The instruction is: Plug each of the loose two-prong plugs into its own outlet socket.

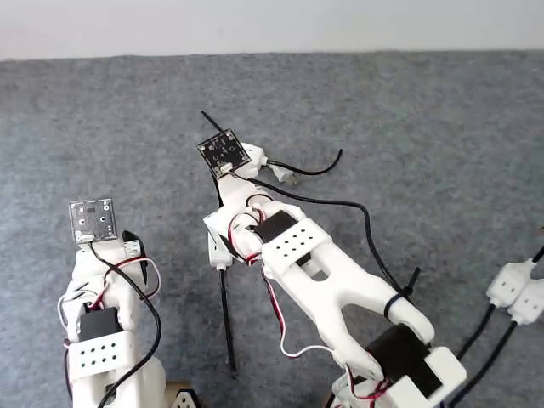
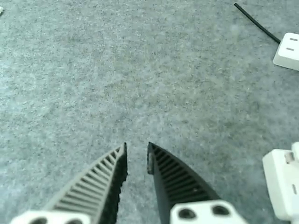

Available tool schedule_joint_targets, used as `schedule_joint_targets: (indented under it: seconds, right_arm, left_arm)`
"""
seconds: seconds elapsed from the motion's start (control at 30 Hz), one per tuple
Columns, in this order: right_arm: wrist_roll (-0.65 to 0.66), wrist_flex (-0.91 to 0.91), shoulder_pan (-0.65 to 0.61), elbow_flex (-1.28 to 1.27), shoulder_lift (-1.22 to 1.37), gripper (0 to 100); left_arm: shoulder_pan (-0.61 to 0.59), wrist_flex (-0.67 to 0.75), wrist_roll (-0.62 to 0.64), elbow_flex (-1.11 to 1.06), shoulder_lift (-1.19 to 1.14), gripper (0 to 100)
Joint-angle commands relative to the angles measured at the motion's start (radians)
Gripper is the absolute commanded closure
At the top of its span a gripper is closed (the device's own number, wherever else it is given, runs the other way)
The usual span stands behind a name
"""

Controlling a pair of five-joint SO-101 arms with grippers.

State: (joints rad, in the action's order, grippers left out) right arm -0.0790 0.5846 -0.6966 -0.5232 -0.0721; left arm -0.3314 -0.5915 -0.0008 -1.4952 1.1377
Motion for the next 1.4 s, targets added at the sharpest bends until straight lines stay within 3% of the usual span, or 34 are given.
schedule_joint_targets:
  seconds: [0.0,0.4,0.7,1.1,1.3,1.37]
  right_arm:
    - [-0.009,0.010,0.004,0.078,-0.001,99.1]
    - [-0.014,0.079,0.004,0.071,0.002,99.1]
    - [-0.011,-0.019,-0.010,0.002,0.068,99.1]
    - [-0.009,0.116,-0.025,0.117,0.177,98.1]
    - [-0.052,0.189,-0.048,0.187,0.185,72.3]
    - [-0.049,0.213,-0.070,0.198,0.183,68.2]
  left_arm:
    - [-0.006,0.026,0.011,0.013,0.015,93]
    - [-0.005,0.028,0.008,0.005,0.017,93]
    - [-0.005,0.028,0.008,0.005,0.017,93]
    - [-0.003,0.028,0.008,0.005,0.017,93]
    - [-0.003,0.028,0.008,0.005,0.017,93]
    - [-0.003,0.026,0.008,0.005,0.017,93]
